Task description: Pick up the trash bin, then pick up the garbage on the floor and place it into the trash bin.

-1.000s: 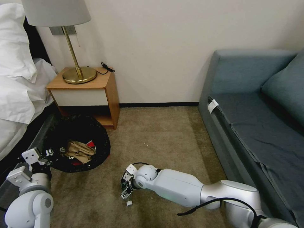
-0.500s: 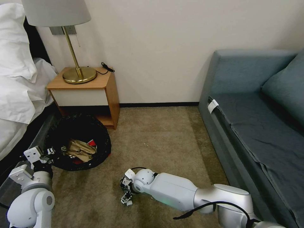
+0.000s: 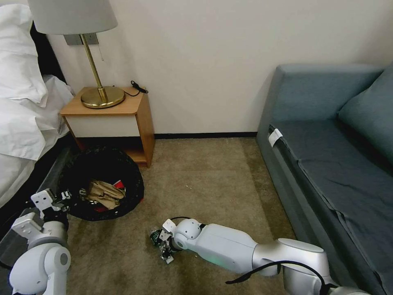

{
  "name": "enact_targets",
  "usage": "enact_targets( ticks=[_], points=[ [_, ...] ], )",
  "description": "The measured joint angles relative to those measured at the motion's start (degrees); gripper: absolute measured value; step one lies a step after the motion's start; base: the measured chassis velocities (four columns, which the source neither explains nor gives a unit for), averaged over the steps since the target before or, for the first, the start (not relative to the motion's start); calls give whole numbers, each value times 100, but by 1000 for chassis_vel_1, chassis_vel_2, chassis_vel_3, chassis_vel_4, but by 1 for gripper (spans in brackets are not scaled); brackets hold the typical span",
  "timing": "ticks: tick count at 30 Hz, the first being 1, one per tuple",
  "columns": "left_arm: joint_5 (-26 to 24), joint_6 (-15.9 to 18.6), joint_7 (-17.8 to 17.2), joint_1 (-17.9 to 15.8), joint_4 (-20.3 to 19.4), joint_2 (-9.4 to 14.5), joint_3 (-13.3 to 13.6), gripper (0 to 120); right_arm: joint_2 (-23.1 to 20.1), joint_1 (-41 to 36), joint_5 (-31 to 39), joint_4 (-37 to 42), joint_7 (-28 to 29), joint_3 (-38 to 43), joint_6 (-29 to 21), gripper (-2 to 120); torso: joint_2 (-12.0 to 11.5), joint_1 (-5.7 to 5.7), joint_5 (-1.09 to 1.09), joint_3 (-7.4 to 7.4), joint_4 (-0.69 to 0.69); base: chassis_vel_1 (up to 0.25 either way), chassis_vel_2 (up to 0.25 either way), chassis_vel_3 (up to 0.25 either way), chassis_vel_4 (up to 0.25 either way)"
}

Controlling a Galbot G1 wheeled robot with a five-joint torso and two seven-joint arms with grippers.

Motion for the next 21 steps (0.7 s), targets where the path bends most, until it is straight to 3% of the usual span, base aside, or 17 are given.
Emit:
enact_targets(
  ticks=[6,15,21],
  points=[
    [-4,-6,4,10,-15,-4,-11,3,-62,74,-18,21,-10,53,0,21,0,0,1,0,0,0,0,0,0],
    [-31,-28,23,28,-6,8,-45,3,-376,460,-96,56,-21,369,0,21,0,0,1,0,0,0,0,0,0],
    [-36,-35,38,-5,32,25,-33,3,-531,873,-269,0,-75,1069,-1,21,0,0,1,0,-1,0,0,0,0]
  ],
)
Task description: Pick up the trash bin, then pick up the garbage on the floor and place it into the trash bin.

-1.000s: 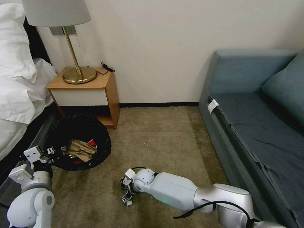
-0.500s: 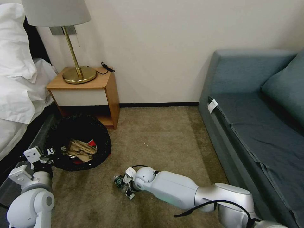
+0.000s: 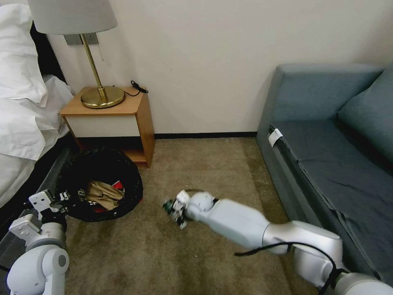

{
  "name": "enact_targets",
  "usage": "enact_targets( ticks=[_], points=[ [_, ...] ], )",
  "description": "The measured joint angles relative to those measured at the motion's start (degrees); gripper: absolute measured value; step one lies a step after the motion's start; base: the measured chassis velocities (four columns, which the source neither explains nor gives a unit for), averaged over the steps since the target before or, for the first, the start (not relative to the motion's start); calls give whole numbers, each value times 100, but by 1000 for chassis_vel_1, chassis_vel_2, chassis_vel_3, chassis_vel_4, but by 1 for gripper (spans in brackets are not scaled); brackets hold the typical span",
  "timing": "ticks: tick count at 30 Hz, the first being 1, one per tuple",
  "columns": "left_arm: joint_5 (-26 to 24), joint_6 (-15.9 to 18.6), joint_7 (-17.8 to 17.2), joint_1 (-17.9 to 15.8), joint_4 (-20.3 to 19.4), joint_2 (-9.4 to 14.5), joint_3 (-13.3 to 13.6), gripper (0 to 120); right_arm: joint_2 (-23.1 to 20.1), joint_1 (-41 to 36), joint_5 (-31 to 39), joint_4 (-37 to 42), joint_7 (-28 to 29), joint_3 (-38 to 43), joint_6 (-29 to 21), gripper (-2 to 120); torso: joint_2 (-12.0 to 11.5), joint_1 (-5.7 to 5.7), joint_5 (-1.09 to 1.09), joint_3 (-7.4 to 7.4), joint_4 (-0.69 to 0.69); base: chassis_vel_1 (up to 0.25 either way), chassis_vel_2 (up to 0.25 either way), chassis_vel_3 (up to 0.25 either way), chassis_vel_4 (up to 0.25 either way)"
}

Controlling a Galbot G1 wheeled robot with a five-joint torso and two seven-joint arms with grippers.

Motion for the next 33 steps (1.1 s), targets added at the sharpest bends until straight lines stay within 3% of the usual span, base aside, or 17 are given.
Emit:
enact_targets(
  ticks=[7,20,33],
  points=[
    [5,-5,6,-113,113,39,59,3,-22,474,-104,397,-79,869,0,21,0,0,0,0,1,0,0,0,0],
    [18,-10,62,-286,340,133,94,3,-293,845,-428,1641,-242,1439,-1,21,0,0,-1,0,0,0,0,0,0],
    [16,4,63,-346,353,172,209,3,-152,924,502,3019,-80,1230,1,21,0,0,-1,0,1,0,0,0,0]
  ],
)
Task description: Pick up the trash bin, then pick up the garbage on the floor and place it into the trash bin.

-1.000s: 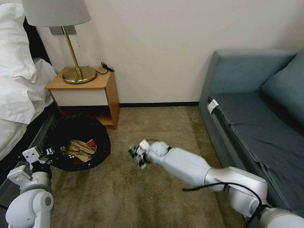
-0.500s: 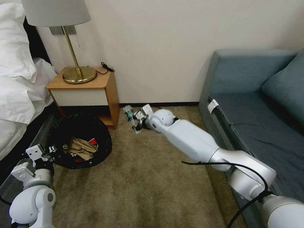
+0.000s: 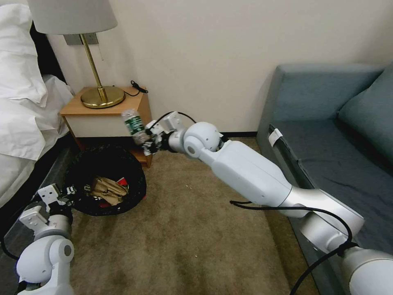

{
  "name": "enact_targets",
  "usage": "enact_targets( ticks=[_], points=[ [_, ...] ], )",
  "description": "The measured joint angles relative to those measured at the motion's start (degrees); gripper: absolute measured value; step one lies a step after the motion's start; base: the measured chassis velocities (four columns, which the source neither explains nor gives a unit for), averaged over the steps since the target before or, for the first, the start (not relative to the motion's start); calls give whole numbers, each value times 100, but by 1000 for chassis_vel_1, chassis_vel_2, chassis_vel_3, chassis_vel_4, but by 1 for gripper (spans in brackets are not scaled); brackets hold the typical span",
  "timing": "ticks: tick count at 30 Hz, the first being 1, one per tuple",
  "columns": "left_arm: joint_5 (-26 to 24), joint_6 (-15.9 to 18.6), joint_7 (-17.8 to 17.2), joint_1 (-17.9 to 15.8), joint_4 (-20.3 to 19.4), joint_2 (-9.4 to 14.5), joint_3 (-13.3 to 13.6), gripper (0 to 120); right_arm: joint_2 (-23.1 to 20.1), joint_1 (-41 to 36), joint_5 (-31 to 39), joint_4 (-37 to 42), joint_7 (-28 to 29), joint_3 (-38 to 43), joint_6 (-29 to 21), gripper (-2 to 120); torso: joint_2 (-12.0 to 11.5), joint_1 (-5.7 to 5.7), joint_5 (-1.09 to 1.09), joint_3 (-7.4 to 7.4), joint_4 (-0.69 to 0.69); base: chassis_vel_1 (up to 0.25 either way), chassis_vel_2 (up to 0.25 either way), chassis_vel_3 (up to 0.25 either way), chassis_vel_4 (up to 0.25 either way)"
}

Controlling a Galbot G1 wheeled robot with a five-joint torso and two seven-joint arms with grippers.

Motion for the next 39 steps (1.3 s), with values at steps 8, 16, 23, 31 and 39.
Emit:
enact_targets(
  ticks=[8,16,23,31,39],
  points=[
    [1,2,11,27,-34,-23,-2,3,154,-170,305,498,114,-357,5,21,1,0,0,0,0,0,0,0,0],
    [9,25,11,71,-112,-71,18,3,349,-366,121,284,209,-549,149,23,1,0,-1,0,0,0,0,0,0],
    [-76,88,-27,115,-229,-136,67,3,340,-455,55,276,233,-565,194,51,1,0,0,0,0,0,0,0,0],
    [-76,88,-74,144,-265,-196,87,3,215,-482,63,464,265,-500,199,80,1,0,1,0,0,0,0,0,0],
    [-214,155,-246,125,-80,-228,129,3,-12,-481,116,675,368,-127,155,99,1,0,2,0,0,0,0,0,0]
  ],
)
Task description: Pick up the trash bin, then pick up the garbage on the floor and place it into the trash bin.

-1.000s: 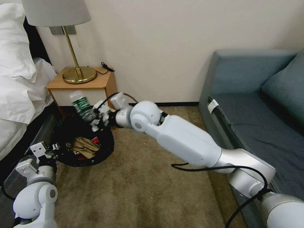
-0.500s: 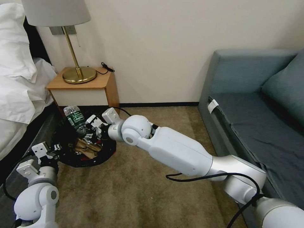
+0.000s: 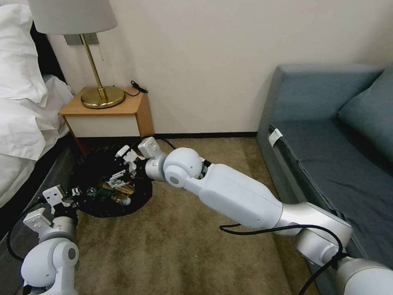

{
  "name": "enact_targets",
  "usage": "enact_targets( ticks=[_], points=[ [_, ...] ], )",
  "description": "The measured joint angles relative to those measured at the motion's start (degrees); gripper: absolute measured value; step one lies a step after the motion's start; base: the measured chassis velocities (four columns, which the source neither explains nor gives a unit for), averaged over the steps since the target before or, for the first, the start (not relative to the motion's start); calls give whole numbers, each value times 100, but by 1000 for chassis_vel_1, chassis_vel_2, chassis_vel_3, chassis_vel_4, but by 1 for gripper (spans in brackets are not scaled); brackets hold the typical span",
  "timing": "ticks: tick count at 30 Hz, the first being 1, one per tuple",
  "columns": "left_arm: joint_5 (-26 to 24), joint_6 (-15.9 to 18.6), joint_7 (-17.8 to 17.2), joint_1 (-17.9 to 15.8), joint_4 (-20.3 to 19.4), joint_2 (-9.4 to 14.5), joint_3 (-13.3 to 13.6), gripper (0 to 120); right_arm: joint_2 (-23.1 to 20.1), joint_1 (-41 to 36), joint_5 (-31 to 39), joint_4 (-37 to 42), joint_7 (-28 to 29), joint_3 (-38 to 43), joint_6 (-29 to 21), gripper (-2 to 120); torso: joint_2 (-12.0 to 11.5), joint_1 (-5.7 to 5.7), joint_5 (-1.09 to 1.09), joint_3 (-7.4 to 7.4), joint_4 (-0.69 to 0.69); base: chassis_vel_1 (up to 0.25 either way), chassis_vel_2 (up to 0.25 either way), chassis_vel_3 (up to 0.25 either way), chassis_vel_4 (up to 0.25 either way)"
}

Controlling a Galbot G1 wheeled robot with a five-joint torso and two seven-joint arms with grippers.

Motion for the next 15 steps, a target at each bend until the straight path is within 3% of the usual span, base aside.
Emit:
enact_targets(
  ticks=[6,15],
  points=[
    [-552,216,-421,-83,360,-31,88,3,-355,-102,40,223,39,597,-68,100,0,0,0,0,0,0,0,0,0],
    [-1354,509,-855,-176,490,-105,207,3,-1038,-736,-63,709,27,1045,-85,100,-1,0,1,0,0,0,0,0,0]
  ],
)
